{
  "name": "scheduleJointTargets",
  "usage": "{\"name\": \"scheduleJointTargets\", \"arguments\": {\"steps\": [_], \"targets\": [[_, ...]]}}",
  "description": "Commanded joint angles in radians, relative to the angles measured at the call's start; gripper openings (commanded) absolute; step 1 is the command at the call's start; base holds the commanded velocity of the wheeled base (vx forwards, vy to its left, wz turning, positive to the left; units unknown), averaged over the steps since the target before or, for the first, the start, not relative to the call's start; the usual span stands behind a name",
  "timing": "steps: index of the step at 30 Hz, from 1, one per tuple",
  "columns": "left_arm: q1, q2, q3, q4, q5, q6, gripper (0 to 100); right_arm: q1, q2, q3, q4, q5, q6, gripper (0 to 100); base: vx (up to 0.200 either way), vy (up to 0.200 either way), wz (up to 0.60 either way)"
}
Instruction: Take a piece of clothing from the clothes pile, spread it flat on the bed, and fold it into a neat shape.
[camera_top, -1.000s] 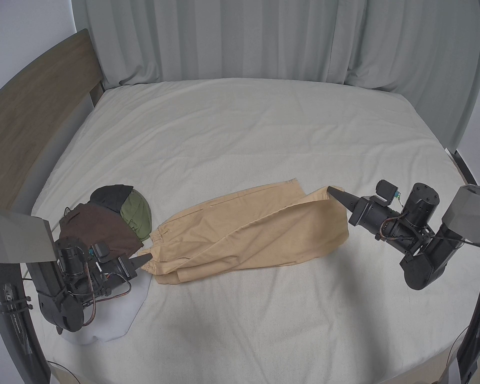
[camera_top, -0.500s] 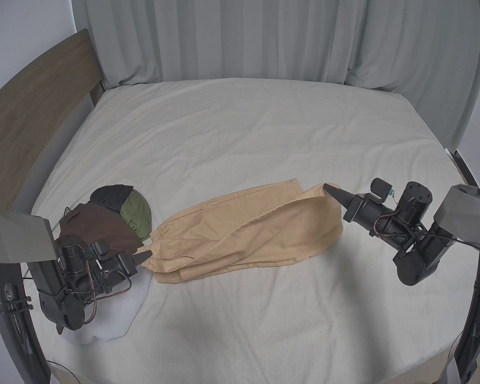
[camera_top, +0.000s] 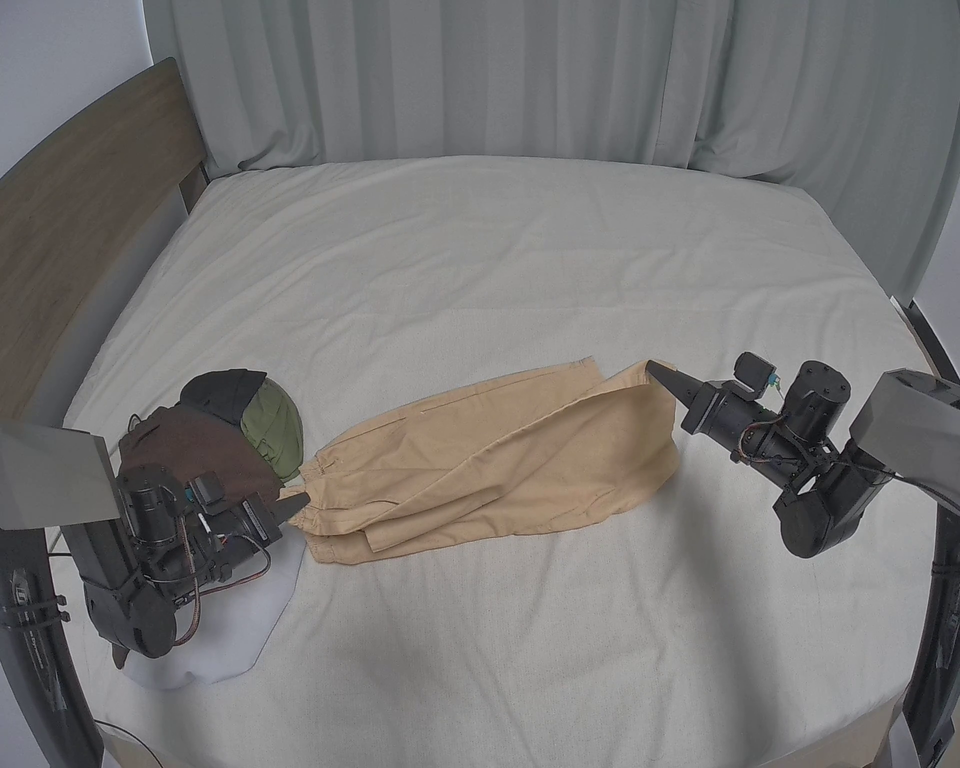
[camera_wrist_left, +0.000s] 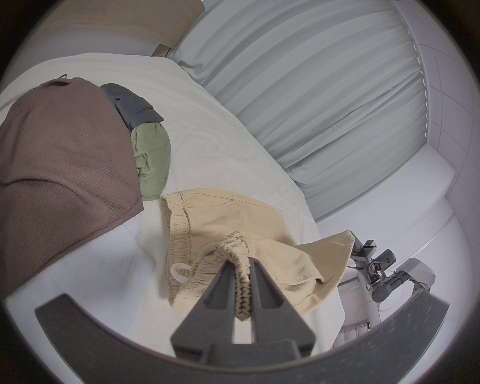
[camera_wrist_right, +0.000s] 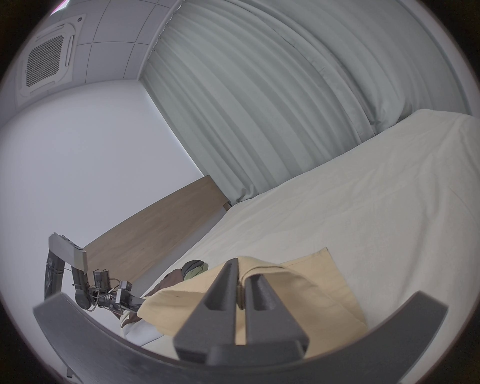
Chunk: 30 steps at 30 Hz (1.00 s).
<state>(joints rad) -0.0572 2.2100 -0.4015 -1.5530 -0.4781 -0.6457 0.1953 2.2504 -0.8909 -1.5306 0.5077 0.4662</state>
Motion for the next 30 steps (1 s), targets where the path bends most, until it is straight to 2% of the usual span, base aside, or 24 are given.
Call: {"name": "scheduleJointTargets", "arguments": {"steps": [1,12,15,30], "targets": [[-0.001,0.005,-0.010,-0.001,-0.001,0.000,0,-0.008,0.041,-0.039,0.000,0.000,0.000,0,0.000,0.000,0.00],[-0.003,0.048,-0.043,-0.001,0.039,-0.003,0,-0.007,0.086,-0.120,0.029,-0.001,0.002,0,0.000,0.000,0.00],[-0.010,0.060,-0.060,-0.001,0.044,-0.032,0,-0.007,0.087,-0.146,0.058,-0.001,0.002,0,0.000,0.000,0.00],[-0.024,0.140,-0.169,-0.001,0.148,-0.089,0,-0.008,0.176,-0.333,0.159,-0.003,0.002,0,0.000,0.000,0.00]]}}
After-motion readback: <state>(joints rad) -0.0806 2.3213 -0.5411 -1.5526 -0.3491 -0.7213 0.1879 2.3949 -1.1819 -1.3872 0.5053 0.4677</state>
